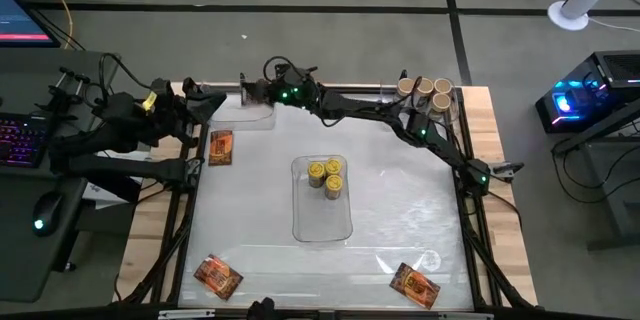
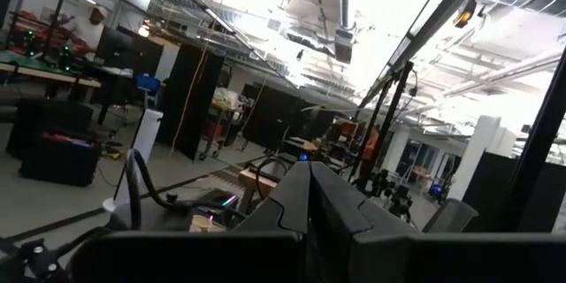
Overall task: Sort spices by type
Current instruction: Put the top right brown seasoning bag into the left transparent bin, then put the top left brown seasoning bag into the left transparent bin
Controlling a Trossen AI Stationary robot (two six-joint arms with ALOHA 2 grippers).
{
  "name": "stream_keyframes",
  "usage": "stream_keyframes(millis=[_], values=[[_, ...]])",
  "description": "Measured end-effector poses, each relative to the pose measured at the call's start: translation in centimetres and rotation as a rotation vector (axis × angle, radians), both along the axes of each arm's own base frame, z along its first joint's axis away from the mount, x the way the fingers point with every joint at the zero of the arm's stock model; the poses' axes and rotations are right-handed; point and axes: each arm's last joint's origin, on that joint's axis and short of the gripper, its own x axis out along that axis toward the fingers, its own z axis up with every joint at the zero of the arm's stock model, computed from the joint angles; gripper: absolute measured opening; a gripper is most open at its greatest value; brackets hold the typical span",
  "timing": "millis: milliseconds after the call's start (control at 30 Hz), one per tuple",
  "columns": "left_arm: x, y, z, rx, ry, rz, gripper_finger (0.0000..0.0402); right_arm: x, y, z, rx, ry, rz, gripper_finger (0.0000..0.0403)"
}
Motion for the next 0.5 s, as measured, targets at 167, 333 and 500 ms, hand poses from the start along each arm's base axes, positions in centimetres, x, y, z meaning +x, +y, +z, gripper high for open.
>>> stream_keyframes(millis=[167, 333, 500], values=[[0.0, 0.1, 0.0, 0.004, 0.006, 0.027, 0.0000, -0.4, -0.9, -0.8, 0.137, 0.050, 0.103, 0.0302], [0.1, 0.2, -0.5, 0.003, 0.055, 0.061, 0.0000, -0.5, -1.1, 0.4, 0.068, -0.043, 0.115, 0.0302], [0.5, 0.2, -2.3, -0.024, 0.249, 0.072, 0.0000, -2.3, -3.4, 3.5, -0.005, -0.112, 0.093, 0.0303]])
